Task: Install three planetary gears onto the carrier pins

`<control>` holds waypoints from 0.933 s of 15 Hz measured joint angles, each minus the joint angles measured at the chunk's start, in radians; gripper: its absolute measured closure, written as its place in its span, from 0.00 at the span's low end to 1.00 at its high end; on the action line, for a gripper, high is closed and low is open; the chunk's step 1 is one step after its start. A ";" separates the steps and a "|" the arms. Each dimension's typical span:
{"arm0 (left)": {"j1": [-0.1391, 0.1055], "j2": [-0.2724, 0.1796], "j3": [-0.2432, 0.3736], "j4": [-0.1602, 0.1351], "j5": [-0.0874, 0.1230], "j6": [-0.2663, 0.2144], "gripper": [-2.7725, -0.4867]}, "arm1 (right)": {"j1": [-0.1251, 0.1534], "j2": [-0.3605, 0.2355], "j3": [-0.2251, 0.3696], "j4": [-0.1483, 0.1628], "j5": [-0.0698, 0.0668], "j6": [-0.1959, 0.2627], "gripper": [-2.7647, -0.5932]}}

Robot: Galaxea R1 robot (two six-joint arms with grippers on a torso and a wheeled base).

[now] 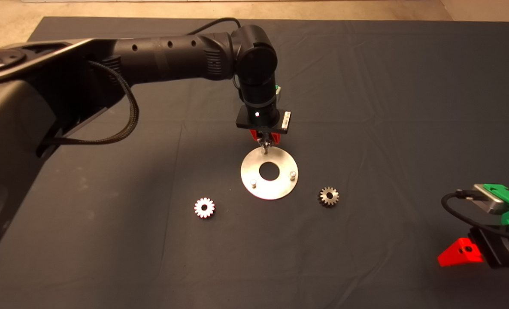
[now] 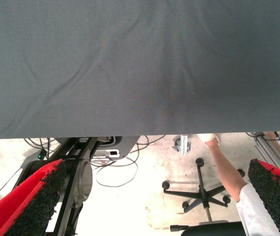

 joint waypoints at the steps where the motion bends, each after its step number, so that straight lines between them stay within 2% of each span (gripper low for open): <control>1: 0.000 0.000 0.000 0.000 0.000 0.000 0.80 | 0.000 0.000 0.000 0.000 0.000 0.000 0.01; 14: 0.002 0.000 0.029 0.001 0.010 0.000 0.80 | 0.000 0.000 0.000 0.000 0.000 0.000 0.01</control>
